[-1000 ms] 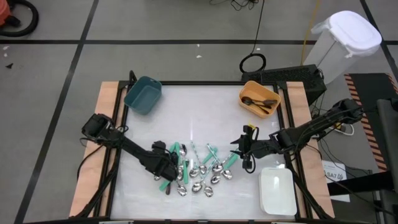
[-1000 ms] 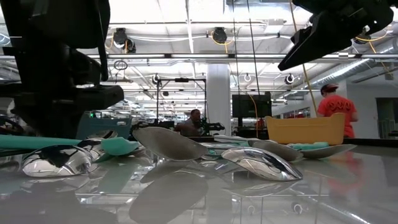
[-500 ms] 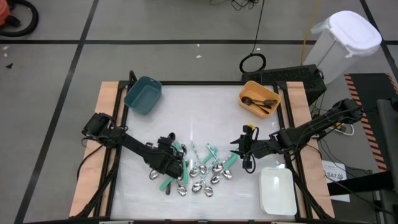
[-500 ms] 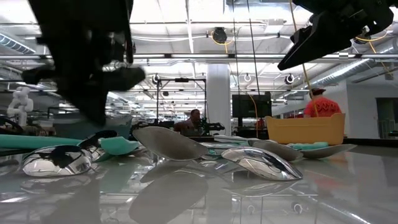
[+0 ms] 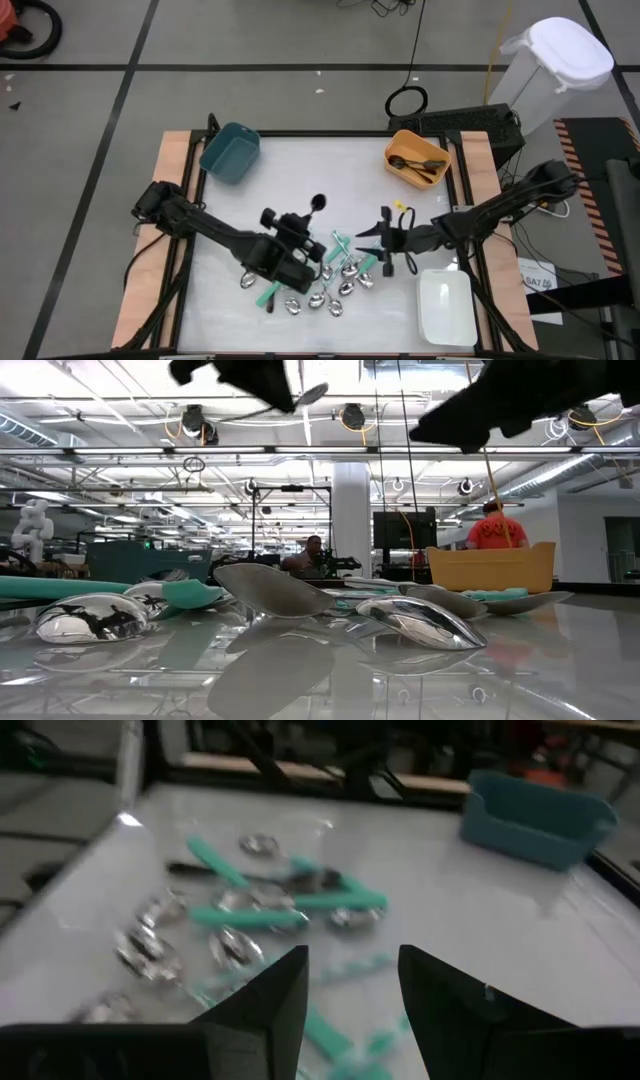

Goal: Sort silverware by color (type)
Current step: Put the black spoon into the yellow bin

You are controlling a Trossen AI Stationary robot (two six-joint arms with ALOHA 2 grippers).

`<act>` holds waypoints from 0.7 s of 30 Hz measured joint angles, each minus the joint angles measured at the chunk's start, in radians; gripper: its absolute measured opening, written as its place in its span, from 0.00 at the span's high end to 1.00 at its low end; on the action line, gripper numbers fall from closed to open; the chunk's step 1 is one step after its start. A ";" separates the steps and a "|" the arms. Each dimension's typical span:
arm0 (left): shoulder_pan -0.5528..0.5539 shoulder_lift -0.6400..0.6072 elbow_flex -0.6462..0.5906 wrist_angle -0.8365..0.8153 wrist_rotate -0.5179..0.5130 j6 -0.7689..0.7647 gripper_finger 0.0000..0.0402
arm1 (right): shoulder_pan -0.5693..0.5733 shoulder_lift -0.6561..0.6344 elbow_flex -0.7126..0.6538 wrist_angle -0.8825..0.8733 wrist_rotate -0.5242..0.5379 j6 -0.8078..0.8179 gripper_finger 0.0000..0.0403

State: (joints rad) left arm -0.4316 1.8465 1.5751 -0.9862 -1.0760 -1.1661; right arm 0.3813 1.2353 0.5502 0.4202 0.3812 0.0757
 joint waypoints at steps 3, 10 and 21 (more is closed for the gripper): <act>0.005 0.000 0.007 0.177 -0.024 0.185 0.99 | 0.000 0.046 -0.001 0.121 -0.053 -0.011 0.63; 0.005 0.000 0.007 0.569 -0.024 0.545 0.99 | 0.000 0.188 -0.001 0.412 -0.071 -0.063 0.63; -0.023 0.000 -0.029 0.965 -0.025 0.845 0.99 | -0.017 0.265 -0.001 0.668 -0.063 -0.057 0.63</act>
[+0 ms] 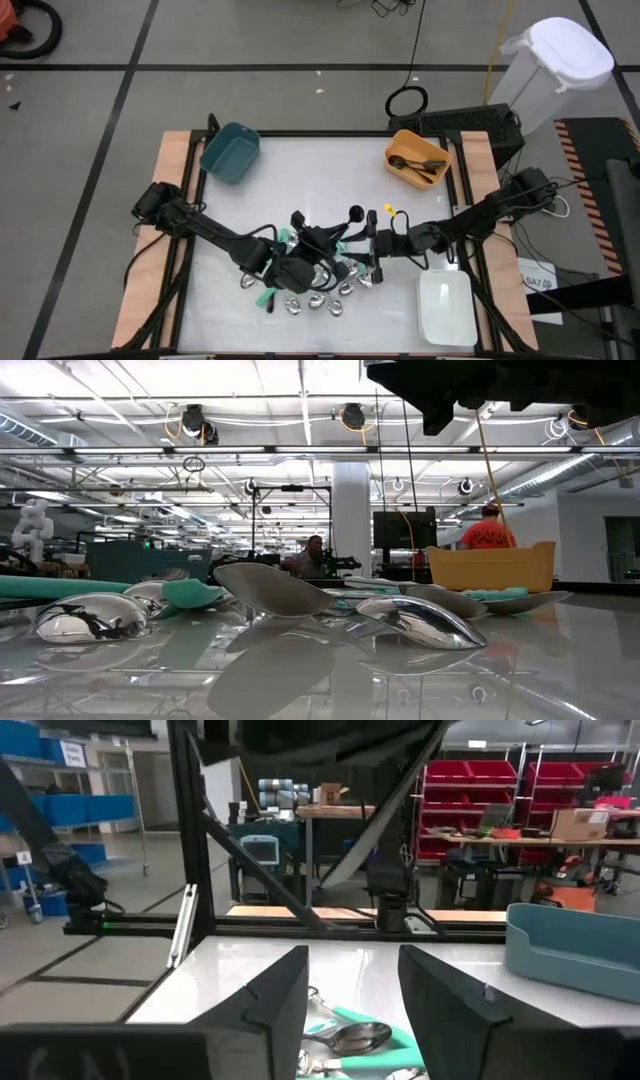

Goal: Sort silverware by color (type)
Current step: Put the black spoon into the yellow bin

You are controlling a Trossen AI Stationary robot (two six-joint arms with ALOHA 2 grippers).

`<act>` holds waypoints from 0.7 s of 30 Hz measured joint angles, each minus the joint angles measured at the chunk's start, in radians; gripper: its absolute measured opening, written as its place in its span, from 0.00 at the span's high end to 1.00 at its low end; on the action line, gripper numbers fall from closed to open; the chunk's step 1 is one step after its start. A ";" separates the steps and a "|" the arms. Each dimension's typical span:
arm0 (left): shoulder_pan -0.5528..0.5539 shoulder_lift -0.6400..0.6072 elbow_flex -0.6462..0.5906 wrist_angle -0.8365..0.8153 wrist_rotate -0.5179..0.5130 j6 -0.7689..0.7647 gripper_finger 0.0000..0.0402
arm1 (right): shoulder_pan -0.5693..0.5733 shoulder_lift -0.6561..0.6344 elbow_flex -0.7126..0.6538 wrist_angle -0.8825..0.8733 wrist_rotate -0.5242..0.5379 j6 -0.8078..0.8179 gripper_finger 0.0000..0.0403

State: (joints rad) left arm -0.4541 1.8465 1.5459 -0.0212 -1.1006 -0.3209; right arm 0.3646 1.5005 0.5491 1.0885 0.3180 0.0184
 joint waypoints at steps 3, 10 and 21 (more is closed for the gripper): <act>0.000 0.001 0.000 0.024 0.000 0.012 0.99 | -0.005 0.000 0.000 0.006 -0.001 0.003 0.63; 0.009 0.082 0.000 0.249 -0.004 0.149 0.99 | -0.005 -0.001 0.000 0.050 -0.001 -0.005 0.62; 0.018 0.125 -0.001 0.446 0.011 0.293 0.99 | -0.005 -0.001 0.000 0.051 -0.005 -0.004 0.62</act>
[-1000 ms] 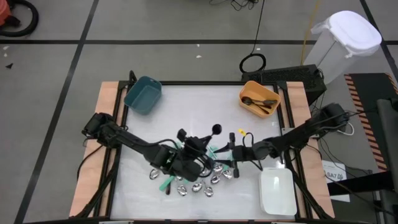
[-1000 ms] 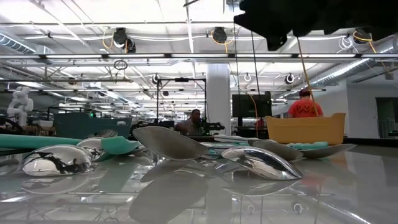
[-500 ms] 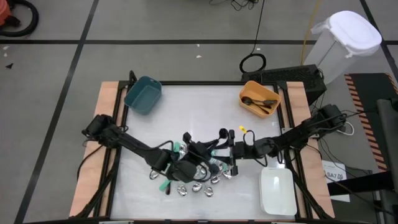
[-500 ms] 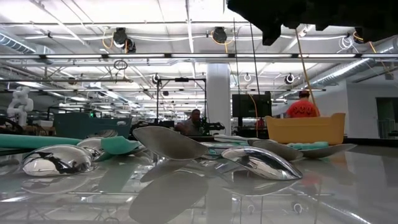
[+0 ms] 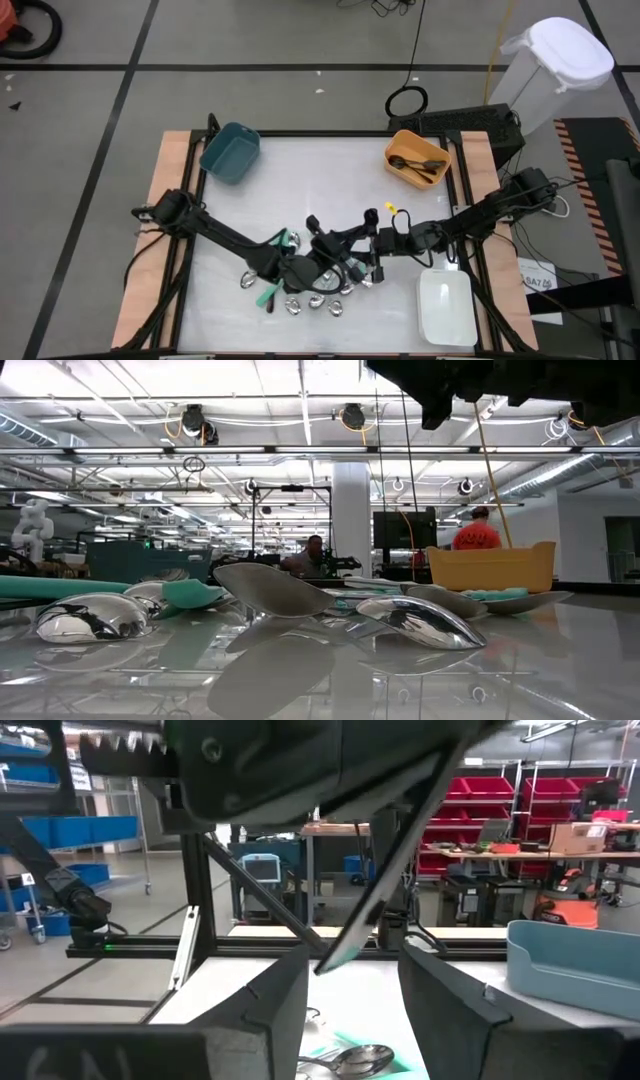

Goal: Sort silverware by color (type)
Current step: Put the black spoon into the yellow bin

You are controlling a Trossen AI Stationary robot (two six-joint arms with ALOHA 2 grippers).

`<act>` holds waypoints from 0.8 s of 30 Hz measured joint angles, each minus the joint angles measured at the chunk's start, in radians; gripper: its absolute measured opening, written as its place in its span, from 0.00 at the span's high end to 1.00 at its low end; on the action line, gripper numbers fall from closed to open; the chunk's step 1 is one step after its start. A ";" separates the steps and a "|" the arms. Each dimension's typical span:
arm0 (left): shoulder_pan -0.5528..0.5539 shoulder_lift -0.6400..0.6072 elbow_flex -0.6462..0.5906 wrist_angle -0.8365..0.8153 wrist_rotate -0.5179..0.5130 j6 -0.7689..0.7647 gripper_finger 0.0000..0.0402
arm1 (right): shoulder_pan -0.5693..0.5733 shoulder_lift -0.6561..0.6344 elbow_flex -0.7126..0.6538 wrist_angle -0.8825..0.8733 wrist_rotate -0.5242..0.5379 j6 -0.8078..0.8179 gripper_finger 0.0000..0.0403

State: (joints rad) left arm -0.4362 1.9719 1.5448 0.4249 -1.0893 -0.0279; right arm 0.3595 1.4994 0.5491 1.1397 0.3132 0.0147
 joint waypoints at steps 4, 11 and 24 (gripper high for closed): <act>0.000 0.001 0.000 -0.002 0.013 -0.027 0.99 | 0.000 0.000 0.000 0.001 0.001 -0.005 0.62; 0.000 0.021 0.000 -0.001 0.015 -0.038 0.99 | 0.000 -0.001 0.000 0.008 0.006 -0.012 0.66; -0.010 0.026 0.000 -0.009 0.015 0.010 0.96 | 0.000 -0.003 0.000 -0.021 0.033 -0.004 0.98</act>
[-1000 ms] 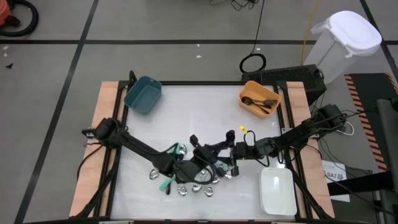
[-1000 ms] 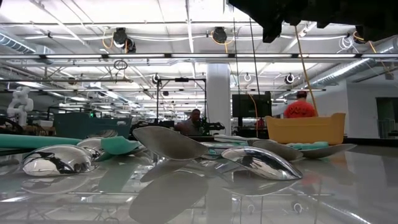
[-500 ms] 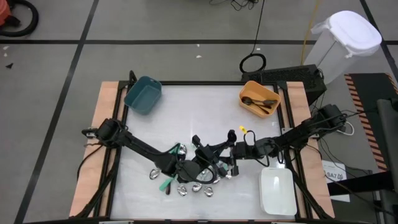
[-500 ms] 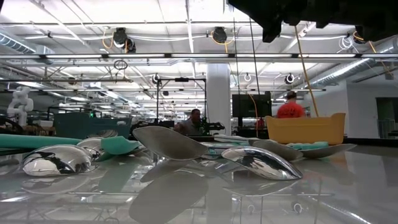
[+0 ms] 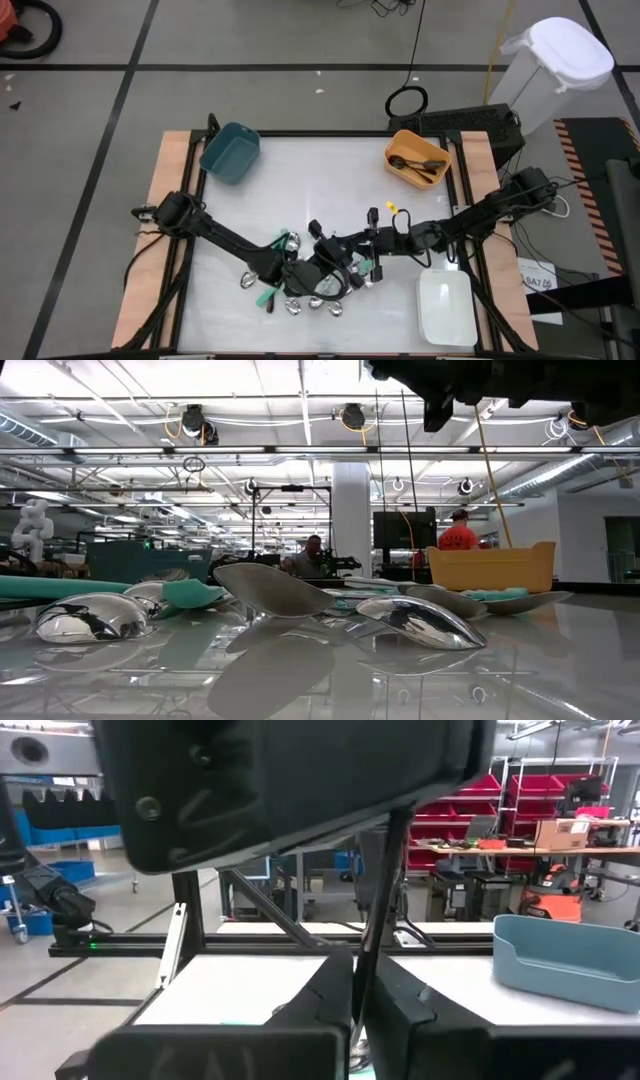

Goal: Sort silverware by color (type)
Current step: Put the black spoon into the yellow bin

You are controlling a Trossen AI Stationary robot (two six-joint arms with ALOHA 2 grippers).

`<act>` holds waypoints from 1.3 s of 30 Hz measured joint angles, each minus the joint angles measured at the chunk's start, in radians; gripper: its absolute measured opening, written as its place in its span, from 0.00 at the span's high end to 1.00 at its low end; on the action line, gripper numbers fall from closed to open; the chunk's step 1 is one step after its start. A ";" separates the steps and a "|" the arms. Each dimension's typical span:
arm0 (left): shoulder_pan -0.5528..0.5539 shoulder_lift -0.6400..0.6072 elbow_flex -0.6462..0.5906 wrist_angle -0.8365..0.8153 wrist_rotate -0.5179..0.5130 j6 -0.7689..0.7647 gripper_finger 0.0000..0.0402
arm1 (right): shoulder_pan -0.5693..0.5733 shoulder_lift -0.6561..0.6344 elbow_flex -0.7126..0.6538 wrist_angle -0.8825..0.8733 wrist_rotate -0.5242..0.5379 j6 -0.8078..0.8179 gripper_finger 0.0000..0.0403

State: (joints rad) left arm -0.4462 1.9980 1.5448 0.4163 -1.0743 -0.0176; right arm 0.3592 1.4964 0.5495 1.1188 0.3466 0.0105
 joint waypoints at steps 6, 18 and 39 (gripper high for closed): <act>-0.037 -0.015 0.000 0.001 -0.093 0.073 0.83 | -0.001 -0.056 0.000 -0.113 0.029 -0.008 0.99; -0.083 -0.069 0.001 -0.318 -0.243 0.188 0.68 | -0.007 -0.323 0.000 -0.589 0.245 -0.029 0.99; 0.063 -0.069 0.001 -1.116 0.065 -0.362 0.67 | -0.325 -0.527 0.096 -1.254 0.150 0.082 0.99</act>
State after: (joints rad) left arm -0.3831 1.9293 1.5455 -0.6992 -1.0093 -0.3799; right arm 0.0345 0.9698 0.6456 -0.1354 0.4961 0.0929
